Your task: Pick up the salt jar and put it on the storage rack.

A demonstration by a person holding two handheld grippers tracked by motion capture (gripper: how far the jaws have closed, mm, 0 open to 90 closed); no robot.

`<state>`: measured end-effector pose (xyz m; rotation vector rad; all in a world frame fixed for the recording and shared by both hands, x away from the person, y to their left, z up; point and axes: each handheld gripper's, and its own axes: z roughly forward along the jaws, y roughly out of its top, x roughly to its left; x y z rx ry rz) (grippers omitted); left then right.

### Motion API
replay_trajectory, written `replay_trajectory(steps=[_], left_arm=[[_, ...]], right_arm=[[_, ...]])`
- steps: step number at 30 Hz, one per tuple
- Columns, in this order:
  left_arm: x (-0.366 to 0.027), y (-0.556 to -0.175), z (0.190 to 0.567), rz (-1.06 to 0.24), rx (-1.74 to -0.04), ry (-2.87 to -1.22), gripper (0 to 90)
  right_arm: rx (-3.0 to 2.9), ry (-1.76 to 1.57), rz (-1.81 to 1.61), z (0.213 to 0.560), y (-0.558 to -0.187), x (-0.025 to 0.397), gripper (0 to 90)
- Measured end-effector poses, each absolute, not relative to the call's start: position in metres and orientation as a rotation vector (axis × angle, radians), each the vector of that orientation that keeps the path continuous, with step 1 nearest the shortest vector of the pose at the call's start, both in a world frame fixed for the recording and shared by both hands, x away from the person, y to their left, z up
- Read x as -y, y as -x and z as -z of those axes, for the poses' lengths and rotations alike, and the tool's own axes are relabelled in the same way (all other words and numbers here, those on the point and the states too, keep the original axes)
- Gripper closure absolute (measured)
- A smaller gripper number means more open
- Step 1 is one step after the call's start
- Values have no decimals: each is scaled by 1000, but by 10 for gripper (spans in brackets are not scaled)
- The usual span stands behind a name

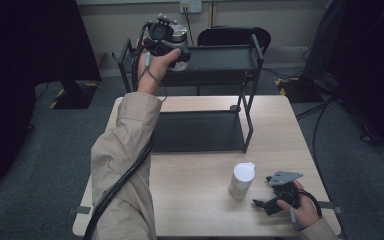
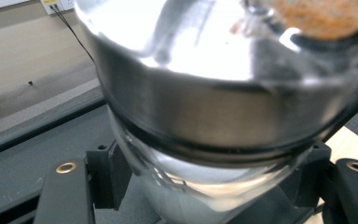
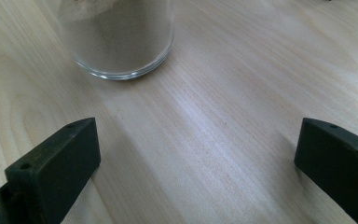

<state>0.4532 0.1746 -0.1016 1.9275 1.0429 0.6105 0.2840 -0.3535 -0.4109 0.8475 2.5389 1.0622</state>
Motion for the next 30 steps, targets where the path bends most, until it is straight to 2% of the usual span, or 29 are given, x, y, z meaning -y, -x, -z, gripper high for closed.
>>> replay_trajectory(steps=[18,30], left_arm=[[-162,-457,103,-652,-1076,-1929,309],[-165,-462,112,-614,-1079,-1896,308]], right_arm=[[-2538,-847,-1062,411,-284,354,0],[-2538,-847,-1062,411,-283,354,0]])
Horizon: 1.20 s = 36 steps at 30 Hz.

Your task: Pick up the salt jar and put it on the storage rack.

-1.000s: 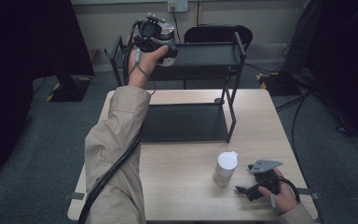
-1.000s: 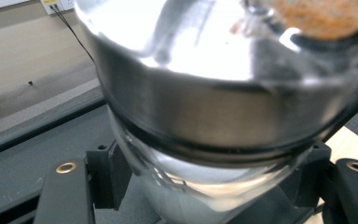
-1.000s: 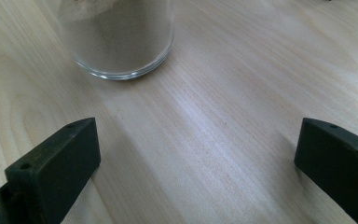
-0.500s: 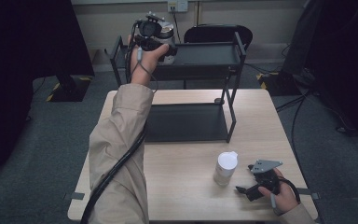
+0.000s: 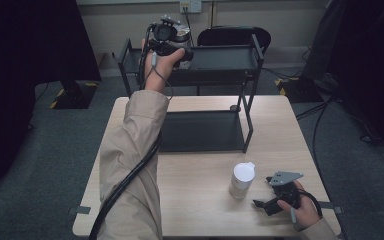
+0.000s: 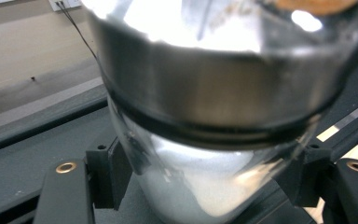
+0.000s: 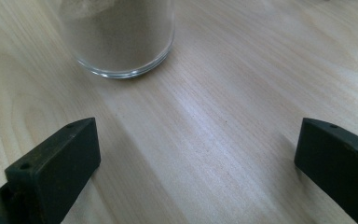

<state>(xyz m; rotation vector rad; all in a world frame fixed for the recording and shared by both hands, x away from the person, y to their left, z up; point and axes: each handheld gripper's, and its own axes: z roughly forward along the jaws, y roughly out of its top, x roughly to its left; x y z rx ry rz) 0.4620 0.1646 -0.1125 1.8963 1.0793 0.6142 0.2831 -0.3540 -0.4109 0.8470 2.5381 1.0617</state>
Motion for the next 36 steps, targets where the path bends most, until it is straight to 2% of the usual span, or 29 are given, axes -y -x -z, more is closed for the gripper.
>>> replay_trajectory(steps=[11,14,20,27,36], left_arm=[[-164,-460,112,-625,-1083,-1884,287],[-163,-459,111,-616,-1105,-1875,176],[-162,-451,111,-629,-1118,-1863,109],[-164,-439,113,-643,-1125,-1839,55],[-168,-422,118,-643,-1111,-1826,28]], right_arm=[[-2538,-847,-1062,411,-283,354,0],[-2538,-847,-1062,411,-283,354,0],[-2538,-847,-1062,411,-283,354,0],[-2538,-847,-1062,411,-283,354,0],[-2539,-847,-1061,411,-283,354,0]])
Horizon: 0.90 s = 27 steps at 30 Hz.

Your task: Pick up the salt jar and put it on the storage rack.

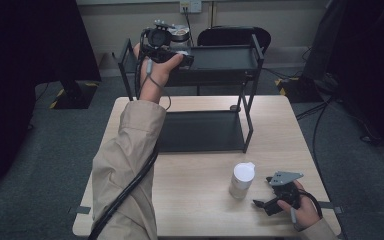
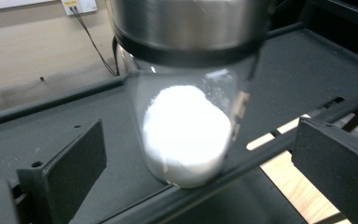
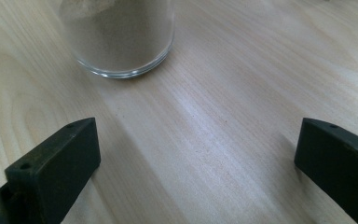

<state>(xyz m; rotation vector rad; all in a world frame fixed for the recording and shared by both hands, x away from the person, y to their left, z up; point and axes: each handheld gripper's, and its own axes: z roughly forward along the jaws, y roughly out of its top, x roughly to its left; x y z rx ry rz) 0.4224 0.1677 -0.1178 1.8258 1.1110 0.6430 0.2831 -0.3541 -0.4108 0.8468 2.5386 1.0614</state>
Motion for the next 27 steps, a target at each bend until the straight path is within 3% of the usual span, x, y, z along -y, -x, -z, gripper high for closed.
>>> replay_trajectory(steps=[27], left_arm=[[-183,-387,151,-588,-1088,-1778,8]], right_arm=[[-2537,-846,-1061,411,-283,354,0]])
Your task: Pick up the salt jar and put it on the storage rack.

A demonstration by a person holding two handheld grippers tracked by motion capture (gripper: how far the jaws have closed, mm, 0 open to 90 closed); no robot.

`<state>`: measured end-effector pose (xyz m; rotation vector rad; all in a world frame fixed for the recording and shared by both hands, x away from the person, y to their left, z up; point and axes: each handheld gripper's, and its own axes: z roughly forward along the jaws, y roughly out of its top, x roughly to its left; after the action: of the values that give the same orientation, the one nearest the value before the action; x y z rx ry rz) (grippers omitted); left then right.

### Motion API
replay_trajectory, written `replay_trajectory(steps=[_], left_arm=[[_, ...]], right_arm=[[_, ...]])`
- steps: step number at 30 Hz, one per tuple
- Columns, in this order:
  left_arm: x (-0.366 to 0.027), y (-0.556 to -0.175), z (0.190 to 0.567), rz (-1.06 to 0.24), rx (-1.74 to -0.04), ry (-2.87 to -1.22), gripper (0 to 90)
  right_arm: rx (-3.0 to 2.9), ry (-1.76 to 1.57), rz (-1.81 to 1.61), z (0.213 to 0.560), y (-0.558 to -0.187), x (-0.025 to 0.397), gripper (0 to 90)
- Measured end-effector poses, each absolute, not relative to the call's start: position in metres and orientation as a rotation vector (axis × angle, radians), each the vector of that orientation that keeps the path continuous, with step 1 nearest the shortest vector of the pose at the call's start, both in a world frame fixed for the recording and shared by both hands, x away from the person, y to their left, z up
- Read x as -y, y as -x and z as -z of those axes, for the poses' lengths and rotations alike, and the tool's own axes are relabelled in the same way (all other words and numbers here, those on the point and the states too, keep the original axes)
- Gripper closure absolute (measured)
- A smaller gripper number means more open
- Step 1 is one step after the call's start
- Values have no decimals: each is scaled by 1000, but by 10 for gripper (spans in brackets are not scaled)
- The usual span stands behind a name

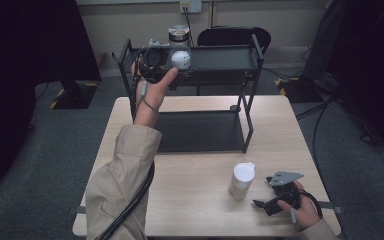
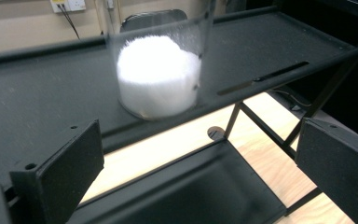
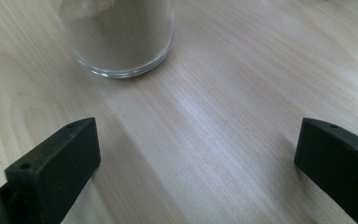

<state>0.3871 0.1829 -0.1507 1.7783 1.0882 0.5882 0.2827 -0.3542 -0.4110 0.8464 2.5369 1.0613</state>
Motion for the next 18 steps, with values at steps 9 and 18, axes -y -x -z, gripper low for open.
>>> replay_trajectory(steps=[9,18], left_arm=[[-184,-379,167,-577,-1088,-1771,9],[-182,-368,184,-576,-1065,-1795,13]], right_arm=[[-2537,-847,-1062,411,-283,354,0],[-2537,-846,-1061,411,-283,354,0]])
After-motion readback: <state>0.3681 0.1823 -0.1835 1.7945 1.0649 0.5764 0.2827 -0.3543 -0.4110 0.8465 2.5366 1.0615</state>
